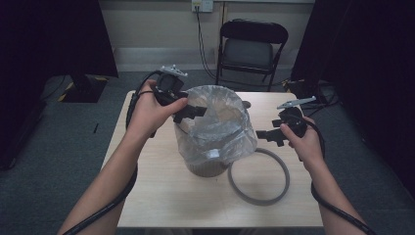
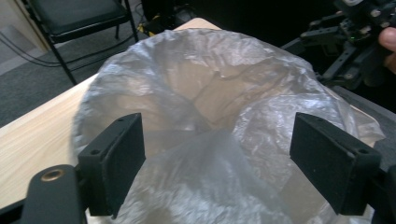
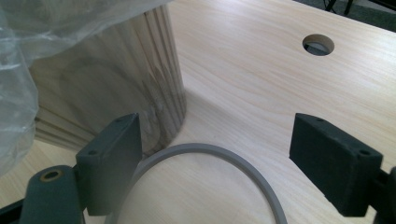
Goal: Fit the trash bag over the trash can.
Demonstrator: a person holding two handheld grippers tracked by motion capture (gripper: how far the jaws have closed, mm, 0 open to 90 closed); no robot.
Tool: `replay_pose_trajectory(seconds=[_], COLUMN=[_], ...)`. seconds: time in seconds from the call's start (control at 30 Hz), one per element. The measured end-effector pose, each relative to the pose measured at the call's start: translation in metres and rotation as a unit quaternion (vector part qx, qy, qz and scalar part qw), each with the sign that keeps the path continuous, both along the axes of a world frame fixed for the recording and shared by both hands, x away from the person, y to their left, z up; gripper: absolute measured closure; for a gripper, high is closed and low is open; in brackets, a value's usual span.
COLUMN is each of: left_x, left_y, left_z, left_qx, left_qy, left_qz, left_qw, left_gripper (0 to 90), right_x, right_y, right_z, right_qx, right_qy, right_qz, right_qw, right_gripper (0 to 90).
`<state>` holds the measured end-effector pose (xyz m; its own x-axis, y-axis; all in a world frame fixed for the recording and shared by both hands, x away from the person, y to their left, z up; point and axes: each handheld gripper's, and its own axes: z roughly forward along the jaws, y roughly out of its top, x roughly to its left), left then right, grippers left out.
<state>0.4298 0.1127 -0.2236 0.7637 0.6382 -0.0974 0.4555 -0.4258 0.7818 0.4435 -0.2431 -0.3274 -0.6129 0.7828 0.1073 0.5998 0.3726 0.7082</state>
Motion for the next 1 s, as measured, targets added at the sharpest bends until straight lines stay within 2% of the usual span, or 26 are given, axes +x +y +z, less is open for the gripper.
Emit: replay_pose_trajectory(seconds=[0.2,0.43,0.73,0.77,0.87,0.97,1.0], left_x=[0.002,0.007,0.011,0.011,0.012,0.012,0.012], left_y=[-0.009,-0.013,-0.015,-0.015,-0.014,-0.012,-0.012], left_z=[-0.012,-0.03,-0.042,-0.044,-0.047,-0.049,-0.051], left_qx=[0.006,0.025,0.036,0.035,0.049,0.054,0.066], left_qy=[0.013,0.029,0.042,0.044,0.051,0.058,0.057], left_qz=[-0.011,-0.022,-0.026,-0.02,-0.02,-0.018,-0.018], left_qw=[0.9998,0.999,0.9981,0.9982,0.9973,0.9967,0.996], left_gripper=[18.3,18.7,18.7,18.7,17.8,18.3,19.2], right_x=[0.001,0.002,0.002,0.002,0.002,0.002,0.002], right_y=[0.001,0.001,-0.004,-0.004,-0.005,-0.005,-0.005], right_z=[-0.004,-0.009,-0.016,-0.016,-0.016,-0.017,-0.018], right_qx=[0.007,0.006,0.005,0.005,0.006,0.007,0.006], right_qy=[0.002,0.006,0.011,0.013,0.011,0.011,0.012], right_qz=[0.0,0.003,0.0,0.0,0.0,-0.001,0.0], right_qw=[1.0,1.0,0.9999,0.9999,0.9999,0.9999,0.9999], right_gripper=[16.2,16.2,16.2,16.2,16.1,16.2,16.1])
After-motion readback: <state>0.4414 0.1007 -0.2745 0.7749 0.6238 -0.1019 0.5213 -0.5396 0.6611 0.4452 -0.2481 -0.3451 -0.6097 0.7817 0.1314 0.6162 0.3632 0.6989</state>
